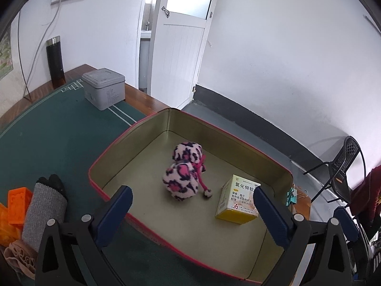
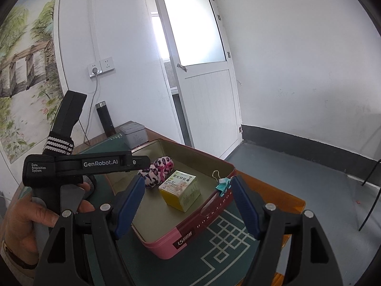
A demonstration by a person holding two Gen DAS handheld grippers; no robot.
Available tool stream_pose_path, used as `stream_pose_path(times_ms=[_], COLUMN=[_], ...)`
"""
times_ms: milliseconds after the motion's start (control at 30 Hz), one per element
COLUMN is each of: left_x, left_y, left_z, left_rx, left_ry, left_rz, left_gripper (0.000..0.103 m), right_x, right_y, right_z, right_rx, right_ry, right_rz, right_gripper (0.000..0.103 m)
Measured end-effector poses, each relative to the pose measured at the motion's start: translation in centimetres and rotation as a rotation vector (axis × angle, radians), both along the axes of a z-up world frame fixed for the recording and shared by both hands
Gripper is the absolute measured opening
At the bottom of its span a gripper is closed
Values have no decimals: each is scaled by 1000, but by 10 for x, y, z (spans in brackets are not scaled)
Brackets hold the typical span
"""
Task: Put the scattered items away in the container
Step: 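Move both tools back from the tin over the remaining items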
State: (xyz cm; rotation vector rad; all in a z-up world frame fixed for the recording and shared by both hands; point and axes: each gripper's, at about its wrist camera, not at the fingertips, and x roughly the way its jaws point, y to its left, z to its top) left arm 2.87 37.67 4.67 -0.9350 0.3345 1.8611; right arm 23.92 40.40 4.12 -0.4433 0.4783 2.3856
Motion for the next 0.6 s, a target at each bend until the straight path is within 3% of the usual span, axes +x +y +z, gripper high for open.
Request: stream_pose_path(times_ms=[167, 333, 600], left_x=[-10, -31, -41], left_y=[-46, -113, -234], left_z=[11, 18, 16], left_rx=[21, 48, 18], left_ry=[36, 56, 137], left_rz=[78, 228, 460], left_gripper=[103, 103, 103], right_x=[-26, -59, -109], right_y=[-12, -37, -86], right_z=[-7, -13, -22], right_rx=[-25, -36, -38], right_ry=[5, 0, -32], right_rz=[103, 218, 398], right_gripper=[78, 78, 78])
